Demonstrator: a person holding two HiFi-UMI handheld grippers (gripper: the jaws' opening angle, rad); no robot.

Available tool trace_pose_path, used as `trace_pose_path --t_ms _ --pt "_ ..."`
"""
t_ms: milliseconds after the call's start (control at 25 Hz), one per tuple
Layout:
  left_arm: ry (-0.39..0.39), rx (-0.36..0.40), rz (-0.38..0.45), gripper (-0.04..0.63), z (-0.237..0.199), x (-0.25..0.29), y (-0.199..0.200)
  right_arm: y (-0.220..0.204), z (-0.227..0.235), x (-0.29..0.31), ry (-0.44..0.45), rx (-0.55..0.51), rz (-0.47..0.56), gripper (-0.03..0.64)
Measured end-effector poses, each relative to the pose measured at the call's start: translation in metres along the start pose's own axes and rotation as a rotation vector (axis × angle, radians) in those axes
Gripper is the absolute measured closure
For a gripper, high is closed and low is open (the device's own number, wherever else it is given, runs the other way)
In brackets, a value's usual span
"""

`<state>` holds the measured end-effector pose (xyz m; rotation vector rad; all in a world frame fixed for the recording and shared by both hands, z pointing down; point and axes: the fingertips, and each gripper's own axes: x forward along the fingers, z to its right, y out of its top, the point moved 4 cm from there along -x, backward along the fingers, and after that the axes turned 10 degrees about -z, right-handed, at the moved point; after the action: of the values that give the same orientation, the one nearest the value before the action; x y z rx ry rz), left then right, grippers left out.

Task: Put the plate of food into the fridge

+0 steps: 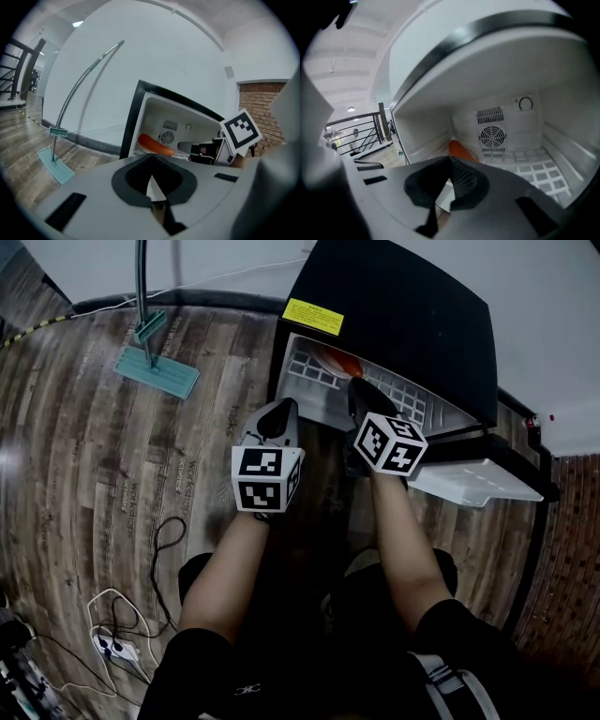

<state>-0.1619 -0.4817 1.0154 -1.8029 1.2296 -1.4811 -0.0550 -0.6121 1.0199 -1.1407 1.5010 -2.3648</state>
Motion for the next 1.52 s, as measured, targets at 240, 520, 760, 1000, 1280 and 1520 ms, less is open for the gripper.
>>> trace_pose_path --t_ms 240,520,760,1000,1280,1520 --pt "0.068 -0.035 0.022 0.598 0.027 -0.049 0.061 0.05 -0.009 -0.076 -0.062 -0.084 0.047 0.603" --pt "0.053 -0.059 -0.069 0.598 0.09 -0.144 0.179 0.185 -0.065 -0.204 -0.044 -0.101 0.022 0.603" --pt "0.006 -0.048 -0.066 0.598 0.152 -0.231 0.325 0.323 -0.126 -0.306 -0.041 -0.108 0.014 0.604" --pt "-0.005 0.032 0.015 0.598 0.206 -0.284 0.459 0.443 -0.138 -0.38 -0.077 -0.103 0.074 0.604" --pt "-0.033 0.102 0.118 0.598 0.258 -0.326 0.553 0.538 -0.15 -0.437 -0.039 -0.082 0.162 0.604" --pt "-0.035 0.137 0.204 0.598 0.286 -0.359 0.589 0.579 -0.153 -0.48 -0.022 -0.089 0.25 0.604"
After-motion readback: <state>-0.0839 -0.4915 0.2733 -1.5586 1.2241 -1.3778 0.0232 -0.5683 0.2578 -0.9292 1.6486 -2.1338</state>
